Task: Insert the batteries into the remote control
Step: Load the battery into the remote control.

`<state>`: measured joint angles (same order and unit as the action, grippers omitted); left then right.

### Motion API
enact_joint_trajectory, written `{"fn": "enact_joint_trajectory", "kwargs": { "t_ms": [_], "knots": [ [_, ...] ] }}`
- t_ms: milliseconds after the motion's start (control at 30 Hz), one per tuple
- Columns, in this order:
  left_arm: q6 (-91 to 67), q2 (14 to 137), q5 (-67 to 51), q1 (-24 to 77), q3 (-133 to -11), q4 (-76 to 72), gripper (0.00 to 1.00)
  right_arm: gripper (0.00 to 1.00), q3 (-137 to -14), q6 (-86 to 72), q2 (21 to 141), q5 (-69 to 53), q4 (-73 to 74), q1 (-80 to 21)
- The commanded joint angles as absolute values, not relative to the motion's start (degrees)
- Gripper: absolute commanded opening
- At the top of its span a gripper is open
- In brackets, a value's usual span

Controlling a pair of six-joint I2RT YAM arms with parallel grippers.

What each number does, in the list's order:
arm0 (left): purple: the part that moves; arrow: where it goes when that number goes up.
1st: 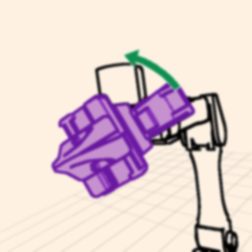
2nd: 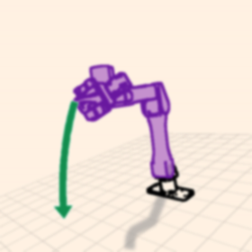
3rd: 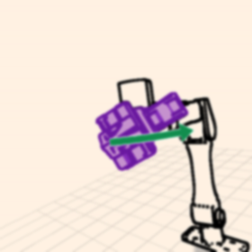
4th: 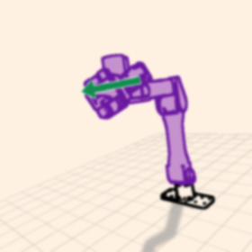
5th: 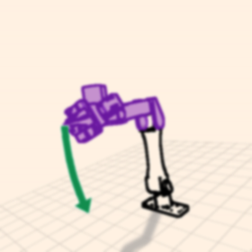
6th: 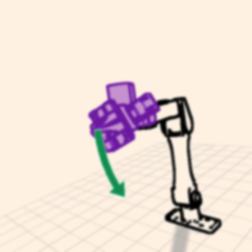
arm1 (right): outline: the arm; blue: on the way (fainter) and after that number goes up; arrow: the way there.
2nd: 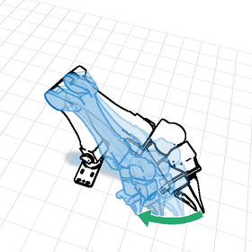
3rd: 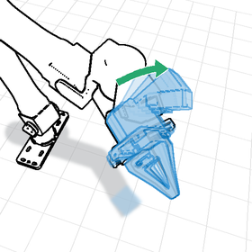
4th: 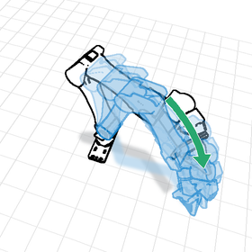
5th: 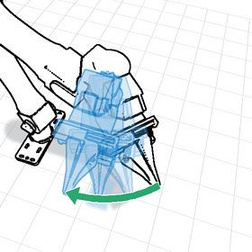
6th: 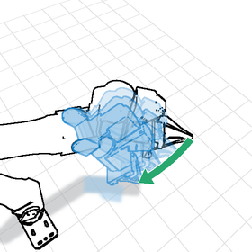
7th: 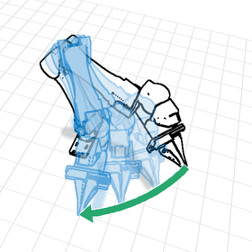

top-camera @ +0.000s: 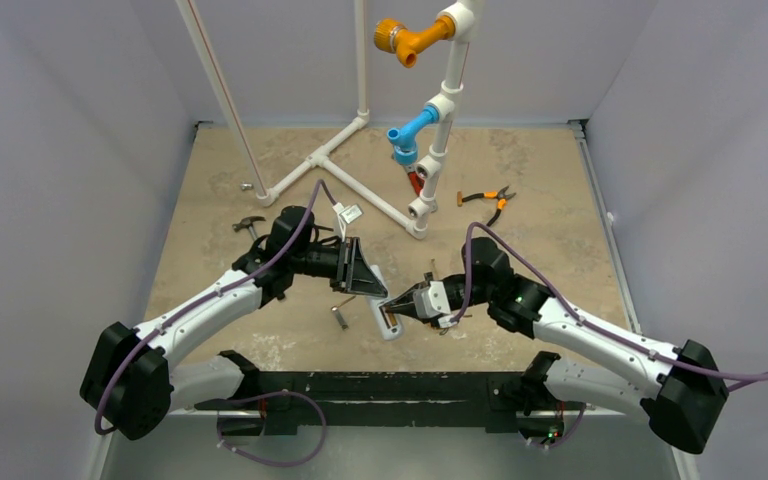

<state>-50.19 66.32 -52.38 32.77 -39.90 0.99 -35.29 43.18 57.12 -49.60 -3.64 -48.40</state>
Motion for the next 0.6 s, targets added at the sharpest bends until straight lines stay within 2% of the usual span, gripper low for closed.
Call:
{"fn": "enact_joint_trajectory", "kwargs": {
  "t_ms": [0,567],
  "knots": [
    [-53.0,65.4,-56.1,32.5,-42.0,-5.8,0.00,0.07,-34.8,42.8,56.9,-48.0,4.4,-48.8],
    [-52.6,66.1,-56.4,32.5,-42.9,-5.6,0.00,0.08,-34.7,42.2,53.7,-46.5,6.0,-48.8]
  ]
}}
